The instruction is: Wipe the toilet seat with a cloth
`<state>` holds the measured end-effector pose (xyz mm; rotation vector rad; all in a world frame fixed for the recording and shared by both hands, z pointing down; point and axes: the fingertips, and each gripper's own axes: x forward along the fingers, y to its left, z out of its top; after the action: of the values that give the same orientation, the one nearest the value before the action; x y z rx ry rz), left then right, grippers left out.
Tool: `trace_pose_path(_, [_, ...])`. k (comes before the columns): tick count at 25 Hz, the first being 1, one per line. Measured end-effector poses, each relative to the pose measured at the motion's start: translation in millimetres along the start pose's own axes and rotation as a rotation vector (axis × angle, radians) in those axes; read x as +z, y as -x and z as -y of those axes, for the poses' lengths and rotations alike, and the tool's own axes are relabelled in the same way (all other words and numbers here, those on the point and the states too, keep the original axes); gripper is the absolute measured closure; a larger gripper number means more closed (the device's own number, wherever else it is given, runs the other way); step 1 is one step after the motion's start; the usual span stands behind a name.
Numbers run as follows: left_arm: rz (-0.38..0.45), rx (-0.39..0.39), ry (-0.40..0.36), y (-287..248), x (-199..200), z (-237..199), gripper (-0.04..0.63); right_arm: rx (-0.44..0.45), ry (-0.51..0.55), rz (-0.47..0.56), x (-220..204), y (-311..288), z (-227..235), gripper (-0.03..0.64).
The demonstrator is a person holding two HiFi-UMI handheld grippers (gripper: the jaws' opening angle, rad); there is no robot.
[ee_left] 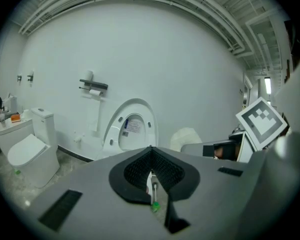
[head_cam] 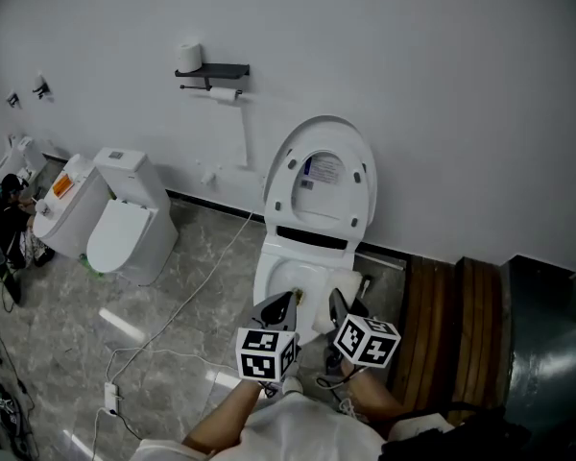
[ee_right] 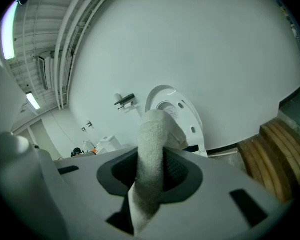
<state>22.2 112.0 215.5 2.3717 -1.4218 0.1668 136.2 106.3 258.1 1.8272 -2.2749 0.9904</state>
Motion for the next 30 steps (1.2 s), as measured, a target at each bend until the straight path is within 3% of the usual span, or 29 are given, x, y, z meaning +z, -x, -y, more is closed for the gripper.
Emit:
trace_pose_path(17, [-0.098,-0.130,-0.013,-74.3,5.1,-4.9,0.595,-0.113,-0.060,0.003,24.2,-39.5,30.9,0.517])
trace_pose_path(27, [-0.129,-0.187,-0.005,-126.5,14.8,-32.8,0.595,-0.139,-0.057,-0.008,42.2,-105.6,42.6,0.517])
trace_pose_path(30, [-0.148,-0.217,0.013,-144.9,8.0,-42.1,0.595,-0.141,-0.111,-0.006,43.7,-132.3,47.9,0.517])
